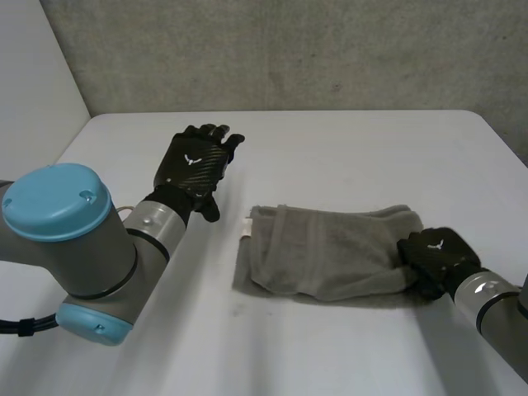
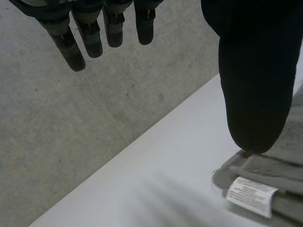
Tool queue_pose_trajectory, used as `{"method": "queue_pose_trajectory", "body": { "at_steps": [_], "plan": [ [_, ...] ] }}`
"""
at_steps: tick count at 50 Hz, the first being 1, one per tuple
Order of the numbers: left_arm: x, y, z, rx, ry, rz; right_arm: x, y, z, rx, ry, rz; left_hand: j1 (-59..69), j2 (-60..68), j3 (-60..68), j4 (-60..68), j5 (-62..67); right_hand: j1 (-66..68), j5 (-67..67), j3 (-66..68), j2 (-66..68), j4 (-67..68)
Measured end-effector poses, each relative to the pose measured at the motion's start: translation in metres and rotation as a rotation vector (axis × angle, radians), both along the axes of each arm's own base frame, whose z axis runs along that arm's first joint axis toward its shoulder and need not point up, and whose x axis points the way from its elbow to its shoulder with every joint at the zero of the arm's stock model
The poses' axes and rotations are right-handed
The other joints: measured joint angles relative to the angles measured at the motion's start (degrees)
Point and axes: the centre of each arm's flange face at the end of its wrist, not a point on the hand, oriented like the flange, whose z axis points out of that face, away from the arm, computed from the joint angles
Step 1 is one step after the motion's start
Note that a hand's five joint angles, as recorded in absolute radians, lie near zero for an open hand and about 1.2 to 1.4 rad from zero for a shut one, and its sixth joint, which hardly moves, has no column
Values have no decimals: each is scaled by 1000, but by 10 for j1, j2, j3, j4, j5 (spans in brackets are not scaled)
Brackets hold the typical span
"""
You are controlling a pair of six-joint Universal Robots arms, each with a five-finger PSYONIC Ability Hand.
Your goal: Fold the towel.
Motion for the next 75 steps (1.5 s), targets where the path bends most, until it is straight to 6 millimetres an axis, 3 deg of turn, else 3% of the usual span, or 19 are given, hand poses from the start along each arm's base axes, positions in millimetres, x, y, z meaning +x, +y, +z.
{"method": "queue_pose_trajectory", "body": {
  "at_steps": [6,10,13,15,19,24,25,28,31,32,34,35,38,43,52,53,59,66,75],
  "plan": [
    [4,3,1,3,-2,13,15,-17,20,-188,41,55,0,-1,-1,0,0,12,12,10,0,11],
    [7,5,5,-1,1,27,59,-10,43,-313,30,172,0,-1,-1,0,0,13,14,10,0,11],
    [8,6,6,-2,2,30,75,-4,47,-336,23,214,0,-1,-1,0,0,13,15,10,0,11],
    [10,7,9,-6,5,36,114,17,49,-368,5,327,0,-1,-1,0,0,13,16,10,0,11],
    [13,8,12,-13,9,42,165,57,35,-365,0,500,0,-1,-1,0,0,13,17,11,0,11],
    [14,8,14,-18,12,44,188,87,10,-320,32,611,0,-1,-1,0,0,13,17,11,0,11],
    [14,8,15,-18,12,43,190,91,4,-305,42,625,0,-1,-1,0,0,-34,-46,-65,-71,-67],
    [13,8,15,-20,15,42,190,97,-2,-269,55,634,0,-1,-1,0,0,-306,-323,-375,-387,-372],
    [12,7,19,-23,26,47,182,92,11,-255,19,593,0,-1,-1,0,0,-362,-400,-446,-463,-453],
    [11,7,20,-22,33,50,179,88,15,-252,3,573,0,-1,-1,0,0,-403,-492,-540,-530,-537],
    [9,5,23,-16,57,60,161,68,36,-238,-87,474,0,-1,-1,0,0,-403,-503,-545,-533,-538],
    [9,5,23,-16,57,60,161,68,36,-238,-87,474,0,-1,-1,0,0,-403,-503,-545,-533,-538],
    [3,2,28,22,120,68,129,35,67,-197,-281,308,0,-1,-1,0,0,-403,-507,-545,-533,-538],
    [-14,6,21,157,216,44,98,9,83,-85,-494,178,0,0,0,0,0,-403,-507,-545,-533,-538],
    [-43,24,-28,424,225,8,81,-11,54,136,-559,94,0,0,0,1,0,-403,-507,-545,-533,-538],
    [-50,31,-47,479,193,-1,80,-15,41,188,-541,80,0,0,0,1,0,-403,-507,-545,-533,-538],
    [-57,41,-70,513,131,-21,78,-18,27,255,-504,64,0,0,0,1,0,-403,-508,-545,-533,-538],
    [-56,39,-57,459,118,-29,76,-14,39,238,-506,77,0,-1,-1,0,0,-403,-509,-545,-533,-538],
    [-38,25,-19,384,175,11,73,-5,79,152,-542,110,0,-1,-1,0,0,-403,-509,-545,-533,-538]
  ]
}}
